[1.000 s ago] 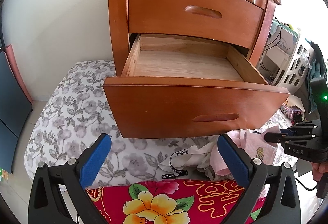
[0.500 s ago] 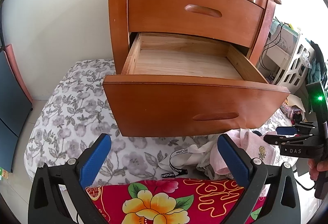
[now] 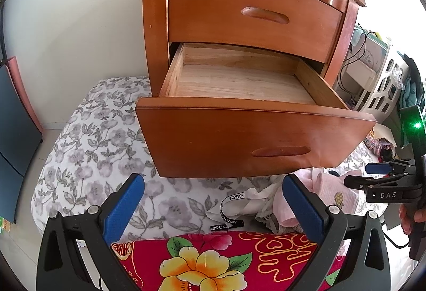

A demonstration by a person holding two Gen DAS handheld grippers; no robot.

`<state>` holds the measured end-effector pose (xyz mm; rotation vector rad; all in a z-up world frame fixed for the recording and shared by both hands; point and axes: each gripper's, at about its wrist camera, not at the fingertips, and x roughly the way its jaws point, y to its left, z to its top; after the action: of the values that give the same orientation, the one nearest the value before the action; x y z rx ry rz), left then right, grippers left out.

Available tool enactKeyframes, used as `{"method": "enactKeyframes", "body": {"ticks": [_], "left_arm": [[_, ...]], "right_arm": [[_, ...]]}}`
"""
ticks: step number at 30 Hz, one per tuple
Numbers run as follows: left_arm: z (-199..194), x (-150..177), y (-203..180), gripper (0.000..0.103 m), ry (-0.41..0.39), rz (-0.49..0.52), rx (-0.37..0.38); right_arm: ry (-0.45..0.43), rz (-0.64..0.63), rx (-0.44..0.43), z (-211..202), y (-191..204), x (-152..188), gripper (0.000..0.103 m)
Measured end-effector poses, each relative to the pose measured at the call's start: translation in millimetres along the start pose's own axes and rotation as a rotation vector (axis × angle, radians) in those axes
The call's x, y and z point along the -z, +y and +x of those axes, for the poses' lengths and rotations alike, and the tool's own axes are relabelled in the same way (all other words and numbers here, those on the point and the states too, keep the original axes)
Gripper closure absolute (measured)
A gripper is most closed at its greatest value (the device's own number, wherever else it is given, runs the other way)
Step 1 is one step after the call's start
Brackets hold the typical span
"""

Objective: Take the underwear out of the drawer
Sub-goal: 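Lower the pink sock onto the clothes pile and open the right gripper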

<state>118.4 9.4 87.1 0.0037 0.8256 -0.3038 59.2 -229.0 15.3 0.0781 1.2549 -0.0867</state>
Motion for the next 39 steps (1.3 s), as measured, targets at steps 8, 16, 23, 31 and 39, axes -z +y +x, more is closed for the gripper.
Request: {"method": "enactKeyframes", "body": {"ticks": [8, 16, 23, 31, 39], "left_arm": [[0, -1, 0, 0.000, -0.002, 0.001, -0.001], [0, -1, 1, 0.000, -0.007, -0.012, -0.013], [0, 0, 1, 0.000, -0.017, -0.019, -0.027], [-6, 1, 0, 0.000, -0.024, -0.013, -0.039], [-18, 4, -5, 0.000, -0.047, 0.005, -0.047]], "right_arm": [[-0.048, -0.016, 0.016, -13, 4, -2, 0.002], [-0.088, -0.006, 0.022, -21, 3, -3, 0.000], [-0.108, 0.002, 0.017, -26, 2, -4, 0.000], [-0.142, 0.007, 0.010, -38, 5, -3, 0.000], [-0.172, 0.002, 0.004, -52, 10, 7, 0.000]]}}
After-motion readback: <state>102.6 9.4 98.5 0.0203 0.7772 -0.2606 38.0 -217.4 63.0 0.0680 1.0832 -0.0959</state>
